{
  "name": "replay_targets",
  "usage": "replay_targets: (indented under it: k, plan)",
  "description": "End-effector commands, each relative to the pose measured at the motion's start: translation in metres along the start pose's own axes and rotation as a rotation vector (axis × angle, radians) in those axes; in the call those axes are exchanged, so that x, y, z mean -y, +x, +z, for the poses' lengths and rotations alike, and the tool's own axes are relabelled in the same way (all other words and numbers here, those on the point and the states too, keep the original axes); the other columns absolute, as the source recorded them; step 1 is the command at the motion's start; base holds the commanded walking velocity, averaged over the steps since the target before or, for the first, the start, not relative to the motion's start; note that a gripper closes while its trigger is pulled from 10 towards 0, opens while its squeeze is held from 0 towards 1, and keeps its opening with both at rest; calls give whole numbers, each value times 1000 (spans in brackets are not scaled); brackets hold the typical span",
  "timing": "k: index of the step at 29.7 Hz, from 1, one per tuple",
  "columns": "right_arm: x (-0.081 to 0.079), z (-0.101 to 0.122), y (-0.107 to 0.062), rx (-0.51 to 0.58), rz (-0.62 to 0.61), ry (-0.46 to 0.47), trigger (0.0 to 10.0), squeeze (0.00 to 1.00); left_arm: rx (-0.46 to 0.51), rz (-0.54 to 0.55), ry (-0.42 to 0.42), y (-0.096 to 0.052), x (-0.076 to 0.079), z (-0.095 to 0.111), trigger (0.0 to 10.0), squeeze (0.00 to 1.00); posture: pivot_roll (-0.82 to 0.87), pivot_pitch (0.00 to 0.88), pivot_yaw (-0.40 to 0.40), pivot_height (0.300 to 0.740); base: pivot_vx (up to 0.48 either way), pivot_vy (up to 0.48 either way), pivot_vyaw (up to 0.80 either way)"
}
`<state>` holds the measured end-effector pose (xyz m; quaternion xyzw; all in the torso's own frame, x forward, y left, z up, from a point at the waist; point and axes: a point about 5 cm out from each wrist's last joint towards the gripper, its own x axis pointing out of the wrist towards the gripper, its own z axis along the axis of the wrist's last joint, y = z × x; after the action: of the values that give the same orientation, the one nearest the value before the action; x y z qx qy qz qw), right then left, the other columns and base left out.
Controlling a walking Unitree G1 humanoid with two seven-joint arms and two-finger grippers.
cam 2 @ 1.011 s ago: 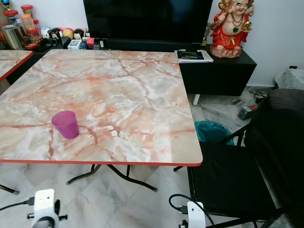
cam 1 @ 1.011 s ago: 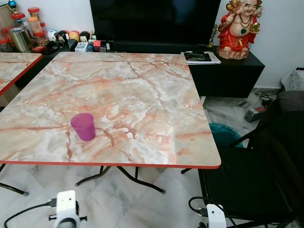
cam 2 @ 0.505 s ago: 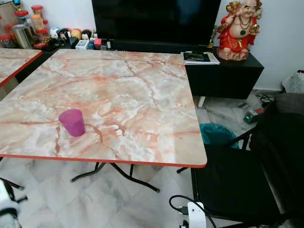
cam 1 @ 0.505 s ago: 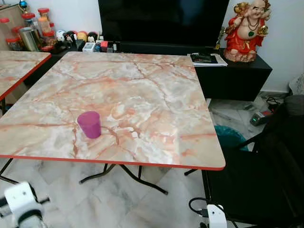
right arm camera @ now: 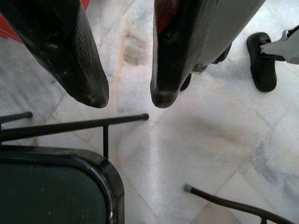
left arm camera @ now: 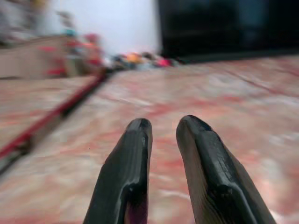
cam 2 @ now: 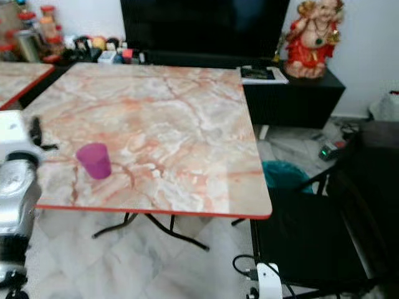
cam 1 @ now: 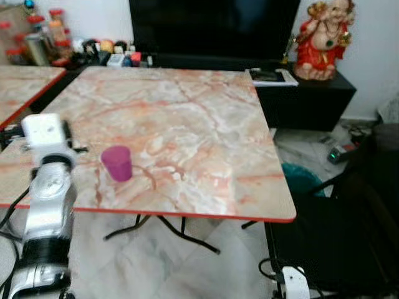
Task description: Setting the table
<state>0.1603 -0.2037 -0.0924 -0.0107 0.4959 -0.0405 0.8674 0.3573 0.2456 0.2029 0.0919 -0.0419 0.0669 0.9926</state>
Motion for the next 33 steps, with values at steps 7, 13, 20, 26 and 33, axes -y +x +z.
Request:
replay_targets:
  k: [7,13,20,26,33]
  plan:
    - [-27,18,4,22,22,14,10000,0,-180,-224,-77,27,12,17,10000,1000,40,0,-21,740,0,0,0]
    - [-33,23,4,26,25,17,10000,0,-255,-338,-97,31,10,22,10000,1000,46,0,-18,740,0,0,0]
    - [-26,21,4,23,18,18,10000,0,-323,-474,-178,22,29,11,10000,1000,45,0,-18,740,0,0,0]
    - [-25,20,4,25,15,20,10000,0,-355,-517,-157,22,44,5,10000,1000,40,0,-8,740,0,0,0]
    - [-25,20,4,26,11,28,10000,0,-449,-463,30,22,48,-13,10000,0,32,0,2,740,0,0,0]
